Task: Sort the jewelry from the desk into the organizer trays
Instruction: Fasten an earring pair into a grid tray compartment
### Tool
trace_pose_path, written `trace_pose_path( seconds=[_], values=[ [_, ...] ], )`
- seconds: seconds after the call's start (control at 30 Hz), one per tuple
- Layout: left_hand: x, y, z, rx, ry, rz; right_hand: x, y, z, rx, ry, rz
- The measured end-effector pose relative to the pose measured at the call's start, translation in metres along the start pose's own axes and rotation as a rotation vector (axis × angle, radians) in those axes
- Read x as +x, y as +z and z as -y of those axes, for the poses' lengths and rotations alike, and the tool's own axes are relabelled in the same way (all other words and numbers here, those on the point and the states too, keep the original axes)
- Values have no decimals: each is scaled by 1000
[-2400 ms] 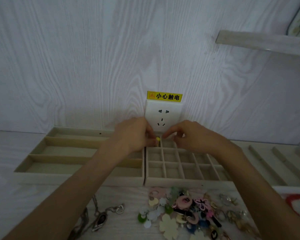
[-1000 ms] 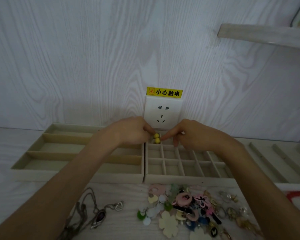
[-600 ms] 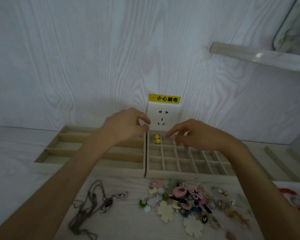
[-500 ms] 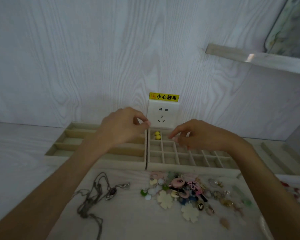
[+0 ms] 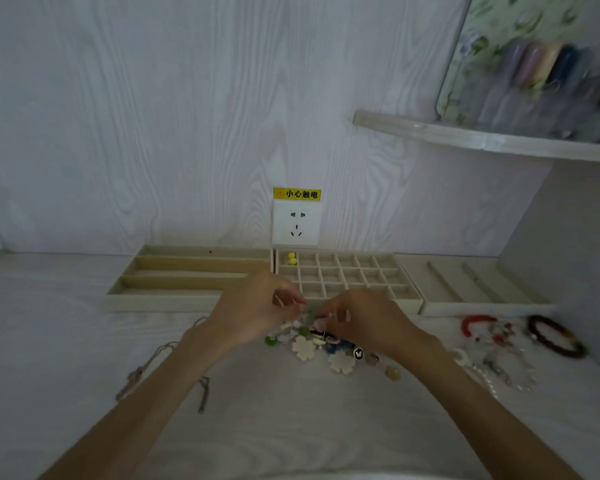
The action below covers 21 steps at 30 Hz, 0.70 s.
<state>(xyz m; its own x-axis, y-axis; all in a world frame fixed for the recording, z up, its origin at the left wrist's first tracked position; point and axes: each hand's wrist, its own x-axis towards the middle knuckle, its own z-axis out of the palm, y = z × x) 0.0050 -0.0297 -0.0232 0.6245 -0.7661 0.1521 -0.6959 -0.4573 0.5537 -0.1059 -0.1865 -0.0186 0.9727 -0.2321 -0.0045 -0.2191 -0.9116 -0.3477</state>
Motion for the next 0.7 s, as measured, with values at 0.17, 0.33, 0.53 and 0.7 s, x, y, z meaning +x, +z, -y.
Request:
trace_pose_path(
  seconds=[0.17, 0.33, 0.53, 0.7],
  values=[
    [0, 10, -5, 41, -18, 62, 2, 3, -2, 13, 10, -22],
    [2, 4, -3, -46, -48, 139, 5, -5, -2, 159, 0, -4],
    [9, -22, -9, -316, -110, 198, 16, -41, 0, 507, 34, 81],
    [23, -37, -12, -526, -137, 201, 38, -59, 7, 629, 76, 213]
  ],
)
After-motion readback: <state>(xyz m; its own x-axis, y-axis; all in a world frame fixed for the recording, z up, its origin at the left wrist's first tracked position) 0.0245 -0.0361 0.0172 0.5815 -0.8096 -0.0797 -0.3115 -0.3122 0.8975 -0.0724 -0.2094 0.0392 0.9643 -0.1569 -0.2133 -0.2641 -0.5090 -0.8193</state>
